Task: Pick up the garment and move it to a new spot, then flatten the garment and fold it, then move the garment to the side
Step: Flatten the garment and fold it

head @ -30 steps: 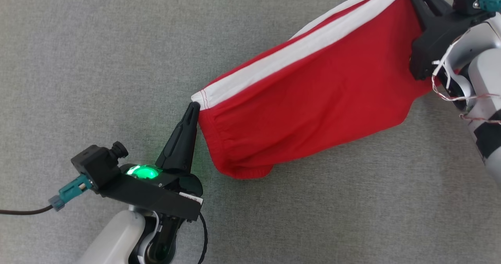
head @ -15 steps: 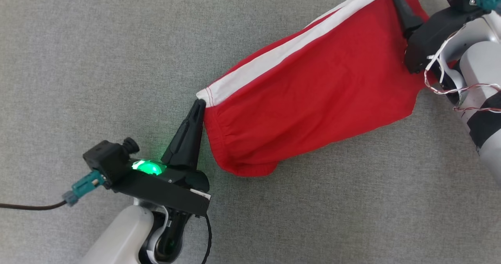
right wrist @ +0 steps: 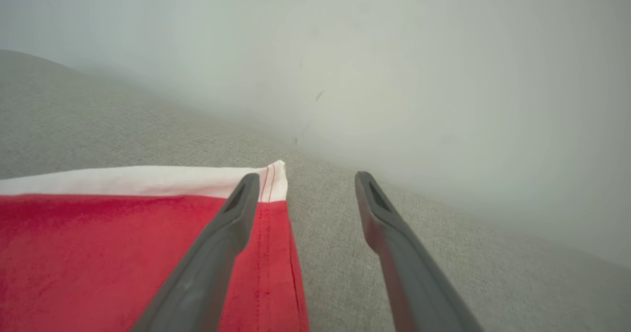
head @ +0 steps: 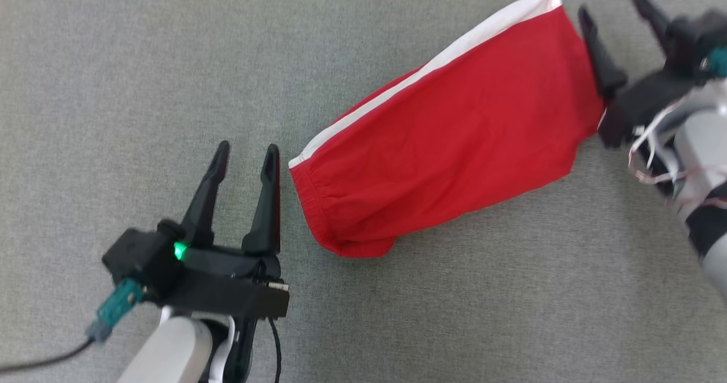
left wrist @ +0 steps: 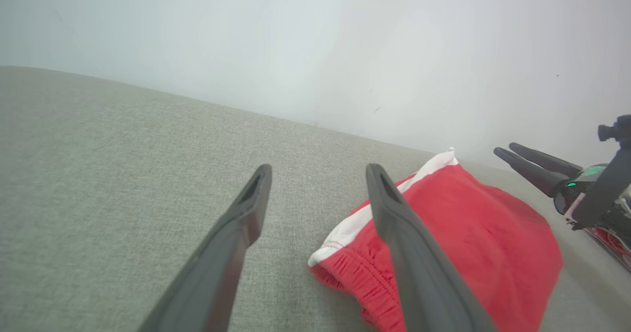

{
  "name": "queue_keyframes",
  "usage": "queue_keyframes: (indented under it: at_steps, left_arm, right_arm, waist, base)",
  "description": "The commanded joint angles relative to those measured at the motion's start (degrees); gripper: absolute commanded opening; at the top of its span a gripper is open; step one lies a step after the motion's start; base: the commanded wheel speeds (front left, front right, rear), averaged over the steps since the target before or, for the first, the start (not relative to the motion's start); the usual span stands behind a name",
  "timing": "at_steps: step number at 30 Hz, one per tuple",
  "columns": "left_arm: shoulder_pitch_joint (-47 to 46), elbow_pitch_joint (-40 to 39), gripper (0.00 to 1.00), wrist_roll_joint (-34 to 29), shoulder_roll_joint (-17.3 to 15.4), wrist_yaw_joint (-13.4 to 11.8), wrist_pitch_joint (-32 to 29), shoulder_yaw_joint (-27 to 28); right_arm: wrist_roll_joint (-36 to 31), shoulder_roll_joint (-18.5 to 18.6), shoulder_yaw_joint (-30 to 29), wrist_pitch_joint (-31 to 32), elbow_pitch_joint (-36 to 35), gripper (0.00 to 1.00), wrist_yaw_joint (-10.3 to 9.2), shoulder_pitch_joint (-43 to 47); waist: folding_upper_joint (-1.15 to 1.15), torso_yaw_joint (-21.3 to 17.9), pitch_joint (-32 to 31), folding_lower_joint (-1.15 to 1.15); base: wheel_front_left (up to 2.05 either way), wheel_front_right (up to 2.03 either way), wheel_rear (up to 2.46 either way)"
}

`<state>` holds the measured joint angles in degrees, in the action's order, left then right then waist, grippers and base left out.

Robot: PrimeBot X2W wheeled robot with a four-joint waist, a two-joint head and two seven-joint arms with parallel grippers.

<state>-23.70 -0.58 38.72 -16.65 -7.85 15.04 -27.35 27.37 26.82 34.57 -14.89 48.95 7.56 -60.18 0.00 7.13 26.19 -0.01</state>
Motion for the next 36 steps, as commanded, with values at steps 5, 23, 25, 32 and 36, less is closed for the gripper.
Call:
queue_keyframes:
  at_steps: [5,23,25,32,36]
  left_arm:
    - [5.04,-4.15,1.00,-8.54,0.88,-2.22,0.13,0.34]
    - [10.76,-7.35,1.00,-15.42,6.46,-0.78,0.14,-3.61]
    - [10.67,-7.15,1.00,-15.71,6.69,-0.50,0.14,-3.54]
    - [11.01,-6.61,1.00,-16.23,6.70,-0.28,0.14,-3.04]
    - [11.51,-6.43,1.00,-16.40,6.52,-0.55,0.14,-2.85]
  right_arm:
    - [-0.46,-0.79,-1.39,-0.33,-0.32,1.00,-0.15,6.24]
    - [0.93,-2.56,-4.94,0.63,13.88,0.72,-0.15,9.74]
    - [1.66,-2.91,-4.95,1.04,14.99,0.49,-0.15,10.26]
    - [4.14,-3.87,-4.50,0.76,16.10,0.00,-0.15,12.35]
    - [5.68,-3.61,-5.02,0.26,15.05,0.00,-0.15,13.08]
  waist:
    - [0.00,-0.34,-2.64,0.01]
    - [0.00,5.08,-2.80,0.01]
    - [0.00,5.07,-3.02,0.01]
    - [0.00,4.45,-4.26,0.01]
    - [0.00,3.57,-5.42,0.01]
  base:
    - [0.00,0.00,0.00]
    - [0.00,0.00,0.00]
    - [0.00,0.00,0.00]
    - [0.00,0.00,0.00]
    - [0.00,0.00,0.00]
